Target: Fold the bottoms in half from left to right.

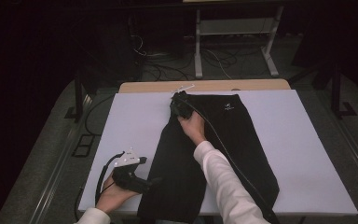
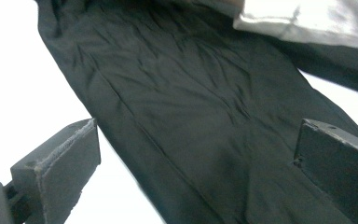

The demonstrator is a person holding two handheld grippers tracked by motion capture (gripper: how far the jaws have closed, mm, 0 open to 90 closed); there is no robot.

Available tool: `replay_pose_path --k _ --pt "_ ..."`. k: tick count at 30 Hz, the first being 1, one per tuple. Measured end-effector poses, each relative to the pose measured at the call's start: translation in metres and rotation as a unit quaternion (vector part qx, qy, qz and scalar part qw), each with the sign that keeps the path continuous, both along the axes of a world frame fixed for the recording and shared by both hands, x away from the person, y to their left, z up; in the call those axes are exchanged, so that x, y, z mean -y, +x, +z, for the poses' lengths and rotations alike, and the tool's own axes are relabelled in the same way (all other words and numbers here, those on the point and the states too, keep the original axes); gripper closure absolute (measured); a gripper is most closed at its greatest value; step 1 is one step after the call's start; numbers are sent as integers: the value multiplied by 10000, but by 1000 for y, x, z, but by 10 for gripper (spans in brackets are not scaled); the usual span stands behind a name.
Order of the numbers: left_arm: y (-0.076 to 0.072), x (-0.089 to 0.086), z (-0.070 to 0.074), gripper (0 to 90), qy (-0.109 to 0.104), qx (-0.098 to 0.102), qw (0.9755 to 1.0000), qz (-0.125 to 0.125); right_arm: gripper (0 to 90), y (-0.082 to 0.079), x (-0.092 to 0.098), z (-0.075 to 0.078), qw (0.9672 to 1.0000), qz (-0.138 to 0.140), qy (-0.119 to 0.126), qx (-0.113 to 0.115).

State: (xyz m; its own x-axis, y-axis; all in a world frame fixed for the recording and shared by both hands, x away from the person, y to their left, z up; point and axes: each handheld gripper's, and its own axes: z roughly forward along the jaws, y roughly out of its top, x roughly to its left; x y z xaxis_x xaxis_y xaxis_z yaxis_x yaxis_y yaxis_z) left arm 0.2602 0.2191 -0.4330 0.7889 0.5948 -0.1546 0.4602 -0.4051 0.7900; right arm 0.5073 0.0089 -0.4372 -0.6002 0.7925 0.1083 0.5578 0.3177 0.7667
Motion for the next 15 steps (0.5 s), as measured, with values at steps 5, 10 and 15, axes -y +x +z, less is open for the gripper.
replay_pose_path --k 5,10,15 --pt "-5 -5 -1 4 62 -30 10000 0 868 0 1 -3 9999 -93 94 -40" --pt "-10 -7 -3 4 109 -133 9998 -67 867 -1 1 -6 9999 -98 133 -25" --pt "-18 -8 -4 4 224 -239 9992 -236 867 -2 3 -4 9999 -118 113 10"
